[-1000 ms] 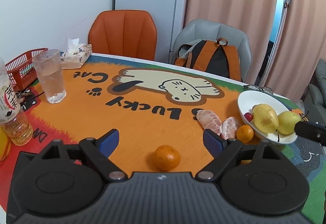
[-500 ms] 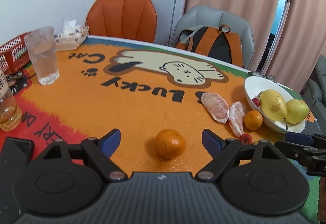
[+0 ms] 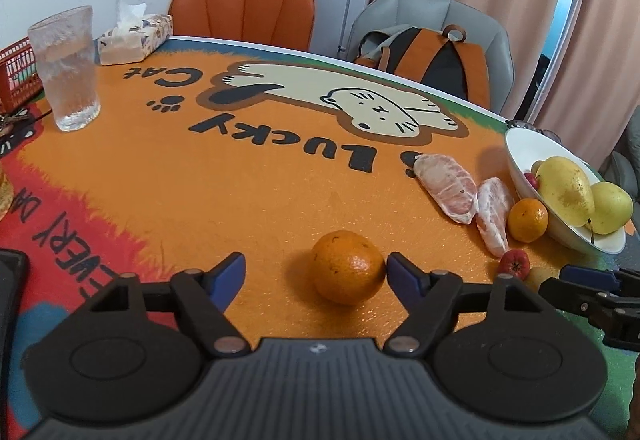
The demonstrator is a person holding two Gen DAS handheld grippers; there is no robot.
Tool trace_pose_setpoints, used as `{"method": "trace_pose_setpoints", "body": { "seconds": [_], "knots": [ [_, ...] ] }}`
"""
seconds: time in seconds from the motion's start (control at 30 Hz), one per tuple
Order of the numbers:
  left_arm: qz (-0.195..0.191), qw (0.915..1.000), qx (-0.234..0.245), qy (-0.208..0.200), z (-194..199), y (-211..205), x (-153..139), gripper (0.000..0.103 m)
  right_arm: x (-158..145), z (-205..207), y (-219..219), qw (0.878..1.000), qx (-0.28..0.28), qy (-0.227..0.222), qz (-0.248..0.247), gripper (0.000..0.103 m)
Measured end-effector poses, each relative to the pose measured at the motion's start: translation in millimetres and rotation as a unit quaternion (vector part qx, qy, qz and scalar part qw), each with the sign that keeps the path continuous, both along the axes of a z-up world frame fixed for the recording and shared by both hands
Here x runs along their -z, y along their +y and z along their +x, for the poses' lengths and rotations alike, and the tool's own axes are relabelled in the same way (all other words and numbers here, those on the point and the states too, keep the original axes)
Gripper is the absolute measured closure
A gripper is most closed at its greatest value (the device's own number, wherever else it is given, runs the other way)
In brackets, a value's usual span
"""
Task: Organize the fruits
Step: 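Grasp the mandarin with the left tool while the right tool grasps the kiwi, then carry the mandarin and kiwi over the white bowl and open both tools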
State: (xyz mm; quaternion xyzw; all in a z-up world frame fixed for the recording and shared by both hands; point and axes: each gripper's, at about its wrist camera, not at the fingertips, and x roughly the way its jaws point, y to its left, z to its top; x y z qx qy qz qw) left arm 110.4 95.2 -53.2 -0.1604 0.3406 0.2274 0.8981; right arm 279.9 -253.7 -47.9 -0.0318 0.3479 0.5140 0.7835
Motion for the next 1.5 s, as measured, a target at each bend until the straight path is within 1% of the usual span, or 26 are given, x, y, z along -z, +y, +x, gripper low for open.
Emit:
{"method": "trace_pose_setpoints", "body": {
  "seconds": [0.03,0.1,0.13,0.2,0.23,0.27,0.3,0.4,0.57,0.9,1.27,1.5],
  "knots": [
    [-0.001,1.0000,0.001,0.000,1,-1,1,0.033,1,0,0,1.000,0.000,0.001,-0.002,0.047],
    [-0.006,1.0000,0.007,0.001,4,-2,5,0.041,2,0,2,1.000,-0.004,0.002,-0.005,0.057],
    [-0.010,0.9999,0.010,0.002,5,-3,6,0.046,2,-1,3,1.000,-0.006,0.002,-0.007,0.059],
    [0.002,0.9999,0.014,-0.001,5,-7,7,0.053,3,-2,5,1.000,-0.006,-0.004,-0.011,0.063],
    [0.002,0.9998,0.017,-0.002,6,-8,7,0.060,4,-3,6,1.000,-0.006,-0.007,-0.012,0.064],
    [0.002,0.9998,0.018,-0.004,6,-9,7,0.062,4,-4,7,1.000,-0.008,-0.009,-0.013,0.071],
    [0.002,0.9999,0.016,-0.004,6,-9,7,0.062,5,-4,8,1.000,-0.011,-0.008,-0.014,0.077],
    [0.005,0.9998,0.017,-0.006,5,-10,7,0.062,4,-6,7,1.000,-0.013,-0.015,-0.011,0.077],
    [0.004,0.9998,0.015,-0.011,0,-10,3,0.063,-5,-4,-1,1.000,-0.007,-0.023,0.011,0.077],
    [0.010,0.9988,0.032,-0.036,4,-19,-17,0.063,-25,10,-25,0.998,0.031,-0.035,0.051,0.077],
    [0.019,0.9966,0.060,-0.054,18,-39,-34,0.063,-32,27,-47,0.994,0.073,-0.039,0.075,0.077],
    [0.023,0.9952,0.072,-0.063,26,-47,-43,0.063,-32,36,-58,0.991,0.101,-0.040,0.080,0.077]
  ]
}}
